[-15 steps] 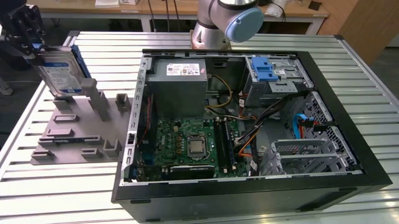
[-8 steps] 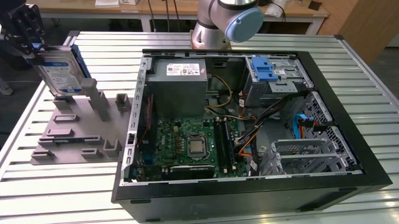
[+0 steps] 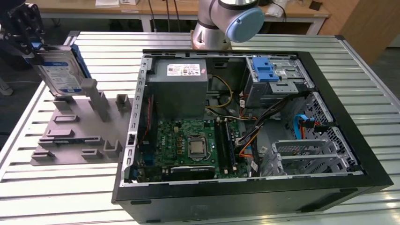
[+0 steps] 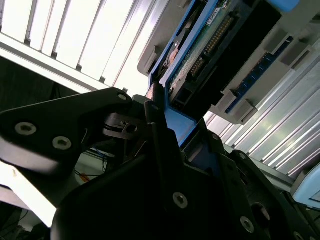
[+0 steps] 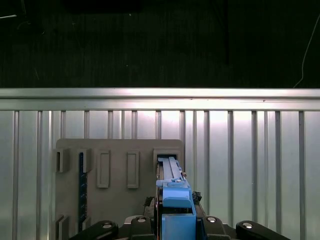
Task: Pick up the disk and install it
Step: 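Pick up the disk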
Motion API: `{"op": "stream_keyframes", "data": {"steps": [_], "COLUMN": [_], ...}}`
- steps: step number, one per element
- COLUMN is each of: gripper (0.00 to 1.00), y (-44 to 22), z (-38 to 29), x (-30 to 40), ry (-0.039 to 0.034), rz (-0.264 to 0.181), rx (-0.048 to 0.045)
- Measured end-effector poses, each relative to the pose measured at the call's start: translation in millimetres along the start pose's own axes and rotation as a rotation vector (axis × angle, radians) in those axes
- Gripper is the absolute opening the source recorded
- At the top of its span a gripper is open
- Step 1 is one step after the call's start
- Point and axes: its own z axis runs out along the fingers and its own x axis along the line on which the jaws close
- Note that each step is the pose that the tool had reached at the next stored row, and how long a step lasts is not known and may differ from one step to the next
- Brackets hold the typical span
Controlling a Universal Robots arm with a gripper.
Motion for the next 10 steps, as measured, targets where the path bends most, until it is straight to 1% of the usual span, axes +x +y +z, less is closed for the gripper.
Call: {"op": "stream_keyframes", "data": {"steps": [10], "gripper": [0.36], "y": [0.0], "z": [-1.8], "x": [0.0], "ry": [0.0000], "rz": [0.000], "rx": [0.0000]}}
